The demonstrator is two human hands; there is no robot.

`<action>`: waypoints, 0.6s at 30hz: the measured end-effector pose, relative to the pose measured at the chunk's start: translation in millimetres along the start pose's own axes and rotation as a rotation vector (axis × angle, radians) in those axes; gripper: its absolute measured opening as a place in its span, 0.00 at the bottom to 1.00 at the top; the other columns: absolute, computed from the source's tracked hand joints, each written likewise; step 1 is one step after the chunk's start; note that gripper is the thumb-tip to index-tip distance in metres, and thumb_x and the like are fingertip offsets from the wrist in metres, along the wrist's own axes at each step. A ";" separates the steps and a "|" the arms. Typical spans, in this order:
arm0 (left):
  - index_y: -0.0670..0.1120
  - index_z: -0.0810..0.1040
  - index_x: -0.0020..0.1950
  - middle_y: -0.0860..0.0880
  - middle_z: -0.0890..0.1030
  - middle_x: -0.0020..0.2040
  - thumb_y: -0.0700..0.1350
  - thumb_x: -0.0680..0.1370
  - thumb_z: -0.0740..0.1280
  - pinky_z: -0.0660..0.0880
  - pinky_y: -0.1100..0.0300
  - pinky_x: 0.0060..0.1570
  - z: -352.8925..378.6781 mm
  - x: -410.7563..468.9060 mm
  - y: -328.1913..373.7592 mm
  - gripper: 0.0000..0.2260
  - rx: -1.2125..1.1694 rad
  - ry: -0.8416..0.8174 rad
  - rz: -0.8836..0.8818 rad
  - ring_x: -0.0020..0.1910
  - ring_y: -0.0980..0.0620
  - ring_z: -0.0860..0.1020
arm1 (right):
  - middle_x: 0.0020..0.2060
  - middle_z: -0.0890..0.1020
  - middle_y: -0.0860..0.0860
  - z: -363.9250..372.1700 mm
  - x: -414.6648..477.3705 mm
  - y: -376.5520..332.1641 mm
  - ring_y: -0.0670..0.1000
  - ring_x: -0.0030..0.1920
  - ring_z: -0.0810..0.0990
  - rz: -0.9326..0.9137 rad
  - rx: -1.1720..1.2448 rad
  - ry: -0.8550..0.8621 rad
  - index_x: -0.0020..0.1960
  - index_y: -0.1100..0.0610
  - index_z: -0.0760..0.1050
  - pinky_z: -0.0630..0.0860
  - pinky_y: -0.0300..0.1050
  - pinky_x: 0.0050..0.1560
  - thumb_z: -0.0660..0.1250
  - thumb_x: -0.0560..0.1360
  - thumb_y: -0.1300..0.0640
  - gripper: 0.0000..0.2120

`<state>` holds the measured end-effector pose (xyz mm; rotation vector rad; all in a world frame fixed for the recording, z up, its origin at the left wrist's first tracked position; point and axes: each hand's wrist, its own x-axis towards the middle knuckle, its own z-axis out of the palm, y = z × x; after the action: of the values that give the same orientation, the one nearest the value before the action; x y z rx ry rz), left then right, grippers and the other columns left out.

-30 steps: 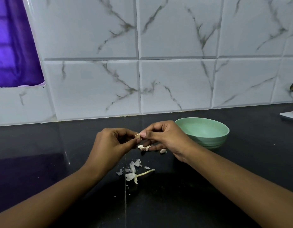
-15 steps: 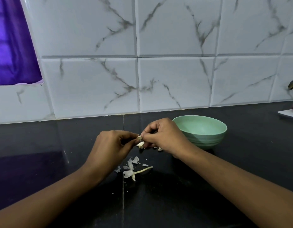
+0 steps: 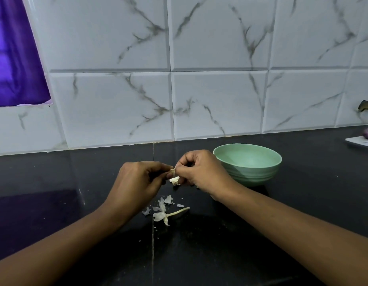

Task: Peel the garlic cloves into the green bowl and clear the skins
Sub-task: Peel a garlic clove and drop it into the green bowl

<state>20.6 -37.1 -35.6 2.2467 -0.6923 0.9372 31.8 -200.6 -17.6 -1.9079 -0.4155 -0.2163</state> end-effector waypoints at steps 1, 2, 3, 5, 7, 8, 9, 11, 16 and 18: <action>0.49 0.86 0.46 0.60 0.83 0.33 0.41 0.71 0.75 0.71 0.77 0.34 0.1 0.2 -0.3 0.06 -0.027 0.006 -0.018 0.35 0.68 0.80 | 0.30 0.82 0.54 0.8 0.2 -0.3 0.40 0.23 0.74 0.013 0.048 -0.014 0.35 0.58 0.76 0.69 0.31 0.23 0.67 0.71 0.65 0.07; 0.49 0.86 0.46 0.62 0.82 0.32 0.40 0.71 0.74 0.71 0.78 0.34 0.4 0.2 -0.5 0.06 -0.067 0.013 -0.034 0.35 0.68 0.80 | 0.30 0.81 0.53 1.7 0.9 -0.3 0.41 0.24 0.75 0.036 0.116 -0.032 0.35 0.59 0.75 0.72 0.33 0.24 0.67 0.72 0.66 0.08; 0.49 0.86 0.46 0.64 0.81 0.32 0.40 0.71 0.74 0.71 0.78 0.35 0.4 0.6 -0.4 0.07 -0.117 0.024 -0.047 0.35 0.68 0.80 | 0.30 0.80 0.52 2.7 2.0 -0.2 0.42 0.25 0.74 0.069 0.194 -0.053 0.35 0.60 0.74 0.76 0.36 0.26 0.66 0.73 0.66 0.09; 0.52 0.84 0.46 0.61 0.83 0.35 0.41 0.71 0.73 0.75 0.73 0.38 0.4 1.1 1.8 0.06 -0.239 0.050 -0.073 0.37 0.65 0.82 | 0.29 0.76 0.52 2.8 4.2 0.8 0.43 0.24 0.73 0.147 0.306 -0.092 0.35 0.60 0.73 0.79 0.40 0.30 0.66 0.74 0.66 0.09; 0.51 0.84 0.45 0.56 0.85 0.39 0.45 0.70 0.71 0.79 0.66 0.40 -0.6 2.3 4.8 0.05 -0.386 0.077 -0.113 0.38 0.59 0.83 | 0.28 0.74 0.52 0.4 7.1 3.4 0.43 0.23 0.72 0.208 0.345 -0.105 0.35 0.62 0.73 0.79 0.41 0.30 0.65 0.74 0.66 0.10; 0.50 0.84 0.45 0.54 0.85 0.40 0.46 0.70 0.71 0.79 0.64 0.41 -1.6 3.3 5.2 0.06 -0.463 0.090 -0.150 0.39 0.57 0.84 | 0.28 0.73 0.53 -1.8 8.4 4.5 0.42 0.22 0.72 0.231 0.351 -0.106 0.35 0.62 0.73 0.79 0.41 0.30 0.64 0.75 0.67 0.10; 0.49 0.83 0.45 0.52 0.86 0.41 0.47 0.70 0.70 0.80 0.63 0.40 -2.9 4.7 4.6 0.06 -0.540 0.093 -0.202 0.41 0.55 0.84 | 0.28 0.73 0.53 -4.1 9.5 5.6 0.43 0.22 0.71 0.247 0.343 -0.113 0.35 0.62 0.73 0.79 0.41 0.29 0.64 0.75 0.67 0.10; 0.46 0.82 0.46 0.49 0.86 0.44 0.46 0.70 0.69 0.80 0.61 0.38 -5.4 7.7 0.5 0.07 -0.692 0.051 -0.349 0.43 0.53 0.84 | 0.30 0.74 0.53 -9.0 10.2 5.2 0.43 0.23 0.72 0.250 0.284 -0.167 0.37 0.63 0.75 0.79 0.40 0.29 0.64 0.75 0.66 0.08; 0.43 0.80 0.49 0.46 0.85 0.44 0.44 0.70 0.67 0.77 0.65 0.30 -7.9 11.3 -5.8 0.10 -0.961 -0.094 -0.691 0.38 0.54 0.84 | 0.39 0.80 0.56 -19.3 6.6 -1.0 0.44 0.29 0.74 0.134 0.015 -0.421 0.41 0.60 0.80 0.76 0.37 0.28 0.65 0.76 0.63 0.07; 0.42 0.80 0.48 0.46 0.85 0.43 0.44 0.69 0.68 0.77 0.66 0.29 -8.8 11.6 -5.5 0.10 -0.961 -0.111 -0.734 0.36 0.55 0.83 | 0.37 0.81 0.53 -19.4 5.1 0.3 0.43 0.29 0.74 0.102 -0.066 -0.463 0.39 0.57 0.80 0.74 0.35 0.26 0.68 0.75 0.62 0.06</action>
<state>27.5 -29.9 -23.6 1.4667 -0.2137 0.0538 37.5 -217.8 -8.9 -2.0345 -0.6220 0.2893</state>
